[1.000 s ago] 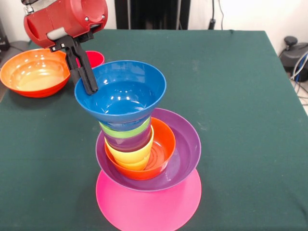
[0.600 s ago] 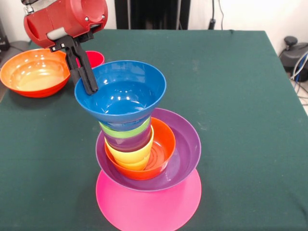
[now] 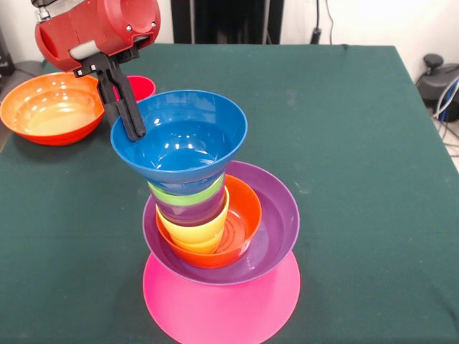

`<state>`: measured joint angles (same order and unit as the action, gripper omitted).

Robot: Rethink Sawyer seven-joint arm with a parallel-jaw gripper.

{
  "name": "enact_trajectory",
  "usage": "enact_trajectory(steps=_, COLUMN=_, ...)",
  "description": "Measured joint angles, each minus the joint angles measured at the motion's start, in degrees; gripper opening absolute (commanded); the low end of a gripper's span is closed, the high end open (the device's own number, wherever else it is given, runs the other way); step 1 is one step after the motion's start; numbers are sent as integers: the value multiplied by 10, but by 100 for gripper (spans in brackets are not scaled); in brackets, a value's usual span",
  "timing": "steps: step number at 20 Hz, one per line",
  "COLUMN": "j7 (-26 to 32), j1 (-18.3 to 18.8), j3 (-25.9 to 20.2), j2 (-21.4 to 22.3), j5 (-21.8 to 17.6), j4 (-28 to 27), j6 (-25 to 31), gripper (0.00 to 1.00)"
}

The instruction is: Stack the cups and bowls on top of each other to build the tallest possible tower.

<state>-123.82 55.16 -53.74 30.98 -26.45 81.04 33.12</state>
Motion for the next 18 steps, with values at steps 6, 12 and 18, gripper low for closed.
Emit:
enact_trajectory(steps=6, j7=0, j1=0, j3=0, j2=0, j5=0, j4=0, j6=0, gripper=0)
enact_trajectory(steps=12, j7=0, j1=0, j3=0, j2=0, j5=0, j4=0, j6=8, gripper=0)
enact_trajectory(steps=18, j7=0, j1=0, j3=0, j2=0, j5=0, j4=0, j6=30, gripper=0)
